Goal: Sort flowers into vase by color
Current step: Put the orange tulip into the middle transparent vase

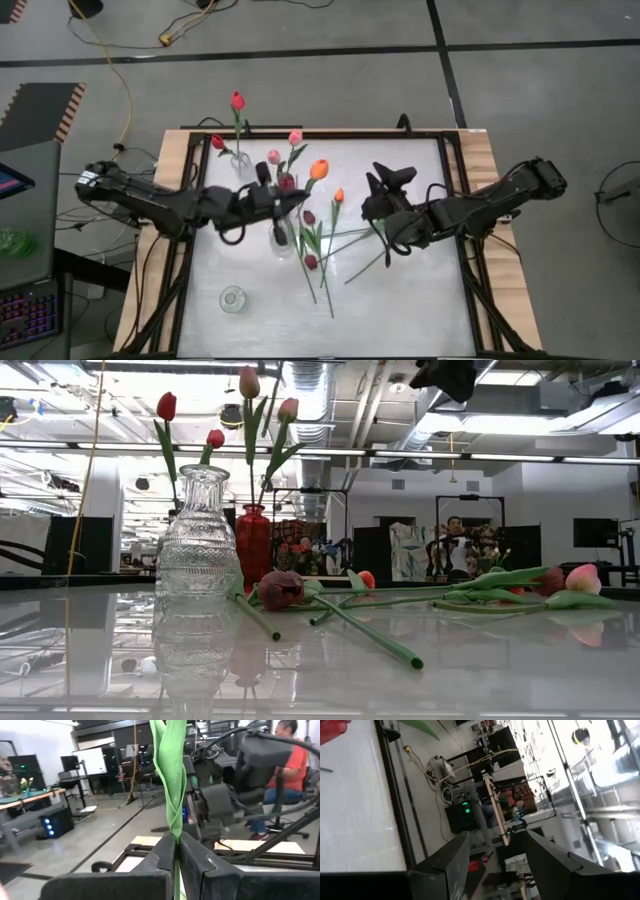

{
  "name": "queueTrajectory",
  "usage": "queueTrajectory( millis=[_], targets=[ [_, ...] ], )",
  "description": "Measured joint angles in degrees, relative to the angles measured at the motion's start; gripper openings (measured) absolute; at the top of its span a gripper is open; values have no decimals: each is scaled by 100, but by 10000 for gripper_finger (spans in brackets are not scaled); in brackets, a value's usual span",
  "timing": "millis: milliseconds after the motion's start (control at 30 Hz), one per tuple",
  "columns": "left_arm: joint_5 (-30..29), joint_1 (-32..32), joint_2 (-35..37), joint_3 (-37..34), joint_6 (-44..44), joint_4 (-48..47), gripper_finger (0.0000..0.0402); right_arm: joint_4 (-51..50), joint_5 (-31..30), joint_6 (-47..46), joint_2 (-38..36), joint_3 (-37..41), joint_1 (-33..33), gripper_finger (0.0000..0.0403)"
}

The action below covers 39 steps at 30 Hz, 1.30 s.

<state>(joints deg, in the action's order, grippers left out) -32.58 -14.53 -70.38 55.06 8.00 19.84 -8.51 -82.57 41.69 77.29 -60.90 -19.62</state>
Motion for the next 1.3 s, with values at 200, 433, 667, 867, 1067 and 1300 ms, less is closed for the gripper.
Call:
queueTrajectory(
  millis=[200, 433, 667, 867, 1067, 1300],
  targets=[
    [-1222, -693, 217, -399, 38, 84, 0, -961, 314, -1569, -323, 0, 92, 214],
    [-2178, -1103, 482, -1113, -314, 579, 0, -1711, 1833, -3864, -500, 1, 490, 214],
    [-2214, -1080, 511, -1741, -373, 1205, 0, -1808, 3000, -4928, -358, 4, 882, 214],
    [-2210, -1071, 511, -1985, -940, 1163, 0, -1718, 3379, -5289, -192, 0, 1085, 214],
    [-2174, -1071, 508, -2067, -1376, 755, 8, -1726, 3509, -5282, 18, 2, 1193, 214],
    [-2173, -1071, 506, -2067, -1632, 544, 31, -1615, 3628, -5281, 276, 2, 1263, 214]
  ],
)
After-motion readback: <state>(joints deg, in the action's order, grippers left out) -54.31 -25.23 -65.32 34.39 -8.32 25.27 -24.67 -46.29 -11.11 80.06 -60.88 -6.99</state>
